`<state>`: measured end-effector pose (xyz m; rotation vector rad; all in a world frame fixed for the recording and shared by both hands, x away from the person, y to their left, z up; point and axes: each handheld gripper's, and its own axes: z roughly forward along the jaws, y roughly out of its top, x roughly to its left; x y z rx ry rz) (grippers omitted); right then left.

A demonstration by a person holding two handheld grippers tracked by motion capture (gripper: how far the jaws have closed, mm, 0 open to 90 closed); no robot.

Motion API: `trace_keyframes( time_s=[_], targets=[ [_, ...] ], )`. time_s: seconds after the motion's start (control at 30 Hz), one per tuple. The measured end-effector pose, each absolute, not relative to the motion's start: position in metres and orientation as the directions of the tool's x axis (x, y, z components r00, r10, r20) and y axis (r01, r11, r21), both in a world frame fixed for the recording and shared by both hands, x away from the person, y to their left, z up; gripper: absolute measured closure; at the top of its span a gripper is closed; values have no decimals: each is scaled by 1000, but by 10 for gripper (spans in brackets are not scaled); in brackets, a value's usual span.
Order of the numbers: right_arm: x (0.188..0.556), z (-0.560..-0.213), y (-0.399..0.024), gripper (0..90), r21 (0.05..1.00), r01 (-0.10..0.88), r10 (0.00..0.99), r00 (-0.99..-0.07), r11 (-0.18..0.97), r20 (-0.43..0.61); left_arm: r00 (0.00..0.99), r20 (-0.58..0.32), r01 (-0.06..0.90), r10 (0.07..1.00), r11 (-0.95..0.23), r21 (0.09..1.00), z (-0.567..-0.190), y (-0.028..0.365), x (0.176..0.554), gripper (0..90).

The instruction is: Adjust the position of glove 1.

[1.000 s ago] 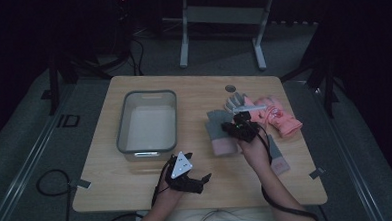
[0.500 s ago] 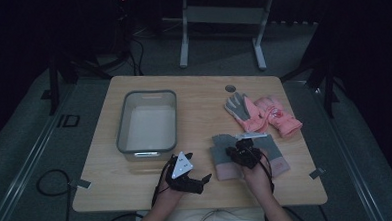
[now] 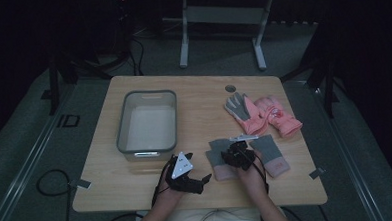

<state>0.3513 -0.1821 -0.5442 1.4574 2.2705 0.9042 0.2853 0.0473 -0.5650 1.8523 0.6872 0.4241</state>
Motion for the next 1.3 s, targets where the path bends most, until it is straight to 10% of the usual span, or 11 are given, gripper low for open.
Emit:
trace_keyframes(
  time_s=[0.6,1.3],
  targets=[
    [363,-490,-284,575,732,489,775,-627,475,-85,771,-33,258,636,-264,929,-565,47,285,23],
    [377,-538,-342,673,598,603,765,-643,529,-28,767,-25,251,641,-264,931,-565,47,284,23]
  ],
)
